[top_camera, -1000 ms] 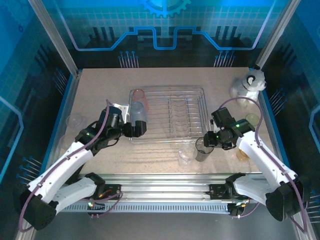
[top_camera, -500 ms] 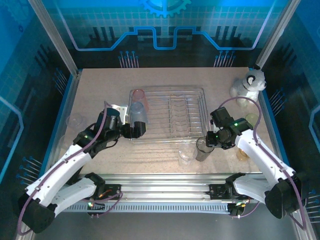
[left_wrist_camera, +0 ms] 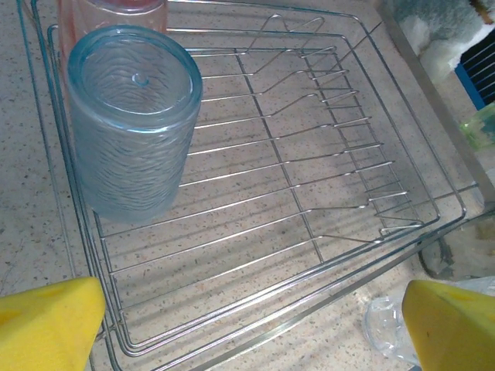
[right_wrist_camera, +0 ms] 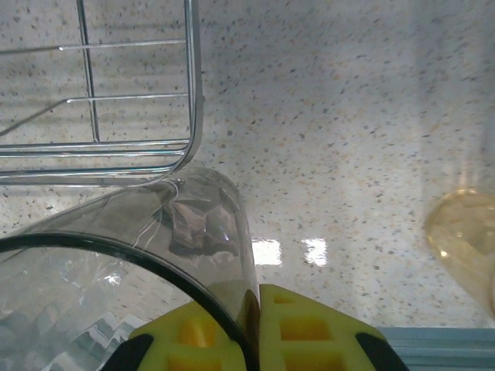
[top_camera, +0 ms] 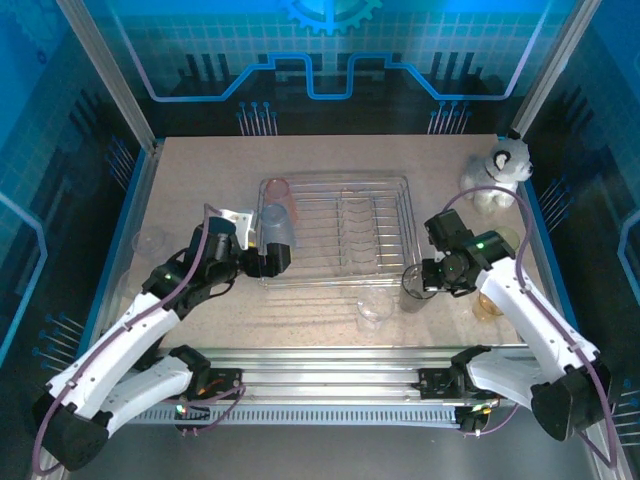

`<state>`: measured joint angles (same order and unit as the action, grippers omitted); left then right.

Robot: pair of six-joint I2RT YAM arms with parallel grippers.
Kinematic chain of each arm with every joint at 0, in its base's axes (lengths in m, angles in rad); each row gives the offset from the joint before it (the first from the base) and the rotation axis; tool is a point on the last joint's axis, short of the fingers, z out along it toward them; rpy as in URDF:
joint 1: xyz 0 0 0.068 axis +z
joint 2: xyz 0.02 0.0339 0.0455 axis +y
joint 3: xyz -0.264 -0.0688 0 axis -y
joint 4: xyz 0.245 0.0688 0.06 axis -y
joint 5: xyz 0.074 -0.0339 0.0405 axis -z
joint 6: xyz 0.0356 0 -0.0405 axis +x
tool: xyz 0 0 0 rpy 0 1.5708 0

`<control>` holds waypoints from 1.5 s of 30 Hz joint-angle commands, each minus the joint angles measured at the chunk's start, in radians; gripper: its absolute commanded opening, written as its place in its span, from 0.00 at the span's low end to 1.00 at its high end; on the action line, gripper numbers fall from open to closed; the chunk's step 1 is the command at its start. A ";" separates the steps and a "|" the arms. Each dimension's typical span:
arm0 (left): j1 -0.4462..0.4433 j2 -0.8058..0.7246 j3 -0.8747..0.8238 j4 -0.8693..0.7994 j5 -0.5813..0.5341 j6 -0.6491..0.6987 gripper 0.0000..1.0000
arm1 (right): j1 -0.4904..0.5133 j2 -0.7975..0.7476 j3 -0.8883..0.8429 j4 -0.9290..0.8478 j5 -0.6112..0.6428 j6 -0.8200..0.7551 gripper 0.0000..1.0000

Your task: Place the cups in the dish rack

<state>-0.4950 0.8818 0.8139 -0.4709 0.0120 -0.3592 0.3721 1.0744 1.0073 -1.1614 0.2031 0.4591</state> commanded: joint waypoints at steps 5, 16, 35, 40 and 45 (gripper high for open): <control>-0.008 -0.044 -0.015 0.070 0.112 -0.008 0.99 | -0.021 -0.071 0.163 -0.155 0.101 -0.027 0.00; -0.008 -0.049 -0.041 0.326 0.360 -0.130 0.99 | -0.032 -0.164 0.294 0.089 -0.033 -0.075 0.00; -0.005 0.003 -0.062 0.747 0.622 -0.352 0.99 | -0.026 -0.125 0.182 0.848 -0.923 0.152 0.00; -0.006 0.008 -0.070 0.790 0.637 -0.373 0.99 | -0.004 -0.104 0.152 0.980 -1.014 0.237 0.00; -0.006 0.006 -0.079 0.867 0.666 -0.402 1.00 | 0.066 -0.067 0.145 0.966 -1.012 0.221 0.00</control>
<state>-0.4969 0.8909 0.7486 0.3000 0.6430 -0.7277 0.3927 0.9958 1.1599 -0.2546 -0.7364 0.6640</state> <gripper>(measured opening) 0.993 0.071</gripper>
